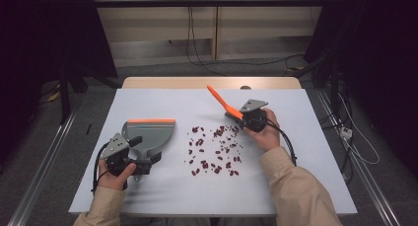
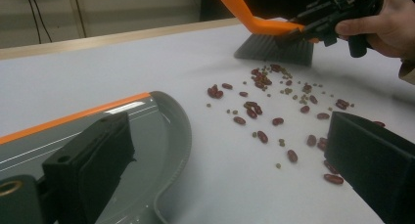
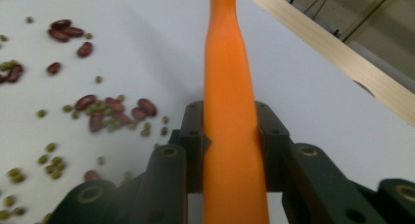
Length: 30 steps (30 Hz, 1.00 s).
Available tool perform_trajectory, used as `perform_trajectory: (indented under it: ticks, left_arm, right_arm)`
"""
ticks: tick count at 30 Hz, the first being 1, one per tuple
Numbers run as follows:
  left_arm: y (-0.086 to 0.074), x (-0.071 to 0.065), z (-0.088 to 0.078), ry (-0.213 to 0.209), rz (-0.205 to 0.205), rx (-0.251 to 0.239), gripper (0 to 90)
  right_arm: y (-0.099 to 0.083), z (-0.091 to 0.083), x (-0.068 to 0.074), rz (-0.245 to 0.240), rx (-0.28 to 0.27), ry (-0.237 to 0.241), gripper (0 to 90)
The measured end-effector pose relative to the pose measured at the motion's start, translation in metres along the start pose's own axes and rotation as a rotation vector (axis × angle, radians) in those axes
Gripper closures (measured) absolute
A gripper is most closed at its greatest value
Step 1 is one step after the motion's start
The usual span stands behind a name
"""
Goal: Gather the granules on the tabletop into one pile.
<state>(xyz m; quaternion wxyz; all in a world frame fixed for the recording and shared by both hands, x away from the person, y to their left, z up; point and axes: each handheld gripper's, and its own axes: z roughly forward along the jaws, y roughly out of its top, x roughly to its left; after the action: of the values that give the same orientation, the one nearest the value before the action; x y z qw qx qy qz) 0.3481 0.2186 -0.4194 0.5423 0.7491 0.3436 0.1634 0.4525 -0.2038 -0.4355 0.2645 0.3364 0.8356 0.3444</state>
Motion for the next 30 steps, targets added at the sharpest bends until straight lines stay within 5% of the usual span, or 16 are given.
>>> perform_trajectory:
  ticks: [11,30]
  left_arm:
    - [0.0,0.0,0.0,0.0,0.0,-0.002,3.8]
    - [0.002,-0.003,0.001,0.0,0.013,-0.001,3.9]
  right_arm:
    - [-0.002,-0.014,0.018,-0.062,-0.007,0.101,71.3]
    - [-0.007,-0.031,0.045,-0.106,-0.028,0.164,71.3]
